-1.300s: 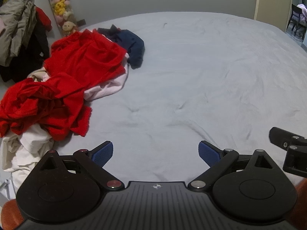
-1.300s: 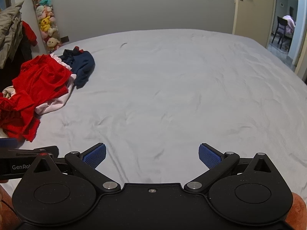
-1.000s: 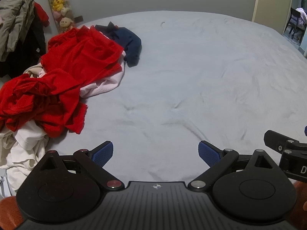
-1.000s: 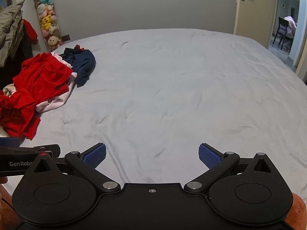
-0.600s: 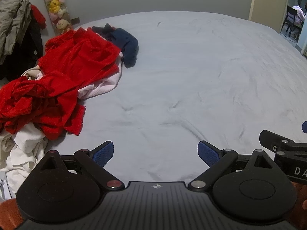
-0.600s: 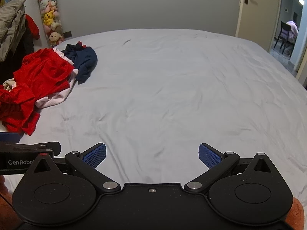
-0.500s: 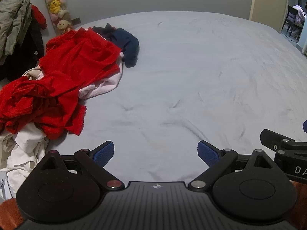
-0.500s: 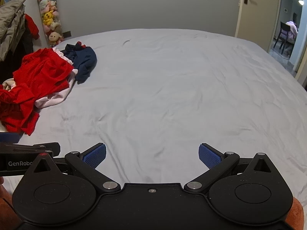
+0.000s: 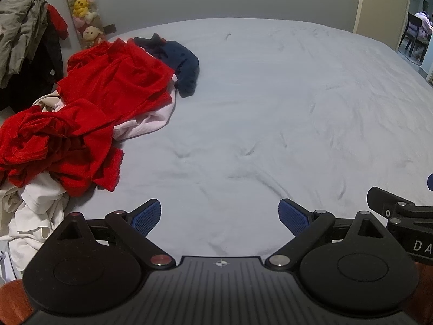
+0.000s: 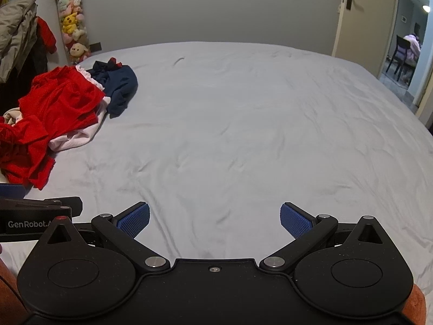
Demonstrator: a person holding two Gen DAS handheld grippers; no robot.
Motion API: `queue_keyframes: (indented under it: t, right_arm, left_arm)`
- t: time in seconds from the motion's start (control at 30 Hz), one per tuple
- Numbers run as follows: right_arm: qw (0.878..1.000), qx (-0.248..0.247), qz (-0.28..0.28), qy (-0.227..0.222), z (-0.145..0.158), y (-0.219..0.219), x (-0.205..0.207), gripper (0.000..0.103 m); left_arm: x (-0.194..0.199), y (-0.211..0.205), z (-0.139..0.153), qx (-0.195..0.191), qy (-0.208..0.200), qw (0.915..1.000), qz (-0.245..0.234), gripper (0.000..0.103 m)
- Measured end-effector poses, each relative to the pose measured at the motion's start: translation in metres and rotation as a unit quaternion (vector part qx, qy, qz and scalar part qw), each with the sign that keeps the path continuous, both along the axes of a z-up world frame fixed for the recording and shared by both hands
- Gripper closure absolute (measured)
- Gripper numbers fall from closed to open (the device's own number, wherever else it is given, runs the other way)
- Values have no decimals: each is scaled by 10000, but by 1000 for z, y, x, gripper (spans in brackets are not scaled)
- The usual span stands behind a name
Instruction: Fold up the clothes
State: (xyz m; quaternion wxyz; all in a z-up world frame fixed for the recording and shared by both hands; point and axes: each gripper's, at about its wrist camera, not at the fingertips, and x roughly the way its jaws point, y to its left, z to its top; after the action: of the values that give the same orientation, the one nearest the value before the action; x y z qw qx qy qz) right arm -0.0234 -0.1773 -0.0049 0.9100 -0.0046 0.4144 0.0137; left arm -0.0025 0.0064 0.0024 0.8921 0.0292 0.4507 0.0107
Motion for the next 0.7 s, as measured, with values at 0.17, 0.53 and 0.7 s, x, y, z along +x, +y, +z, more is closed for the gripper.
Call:
queue_keyframes:
  t: [0.17, 0.53, 0.7]
  right_arm:
    - [10000, -10, 24, 3, -1, 1, 3, 0]
    - [9999, -14, 137, -6, -2, 0, 10, 1]
    - [9991, -36, 408, -77, 5, 4, 21, 4]
  left_arm:
    - [2, 3, 1, -25, 5, 10000, 17, 8]
    - [7, 7, -2, 18, 42, 10000, 7, 8]
    - [14, 20, 1, 122, 3, 9999, 51, 8]
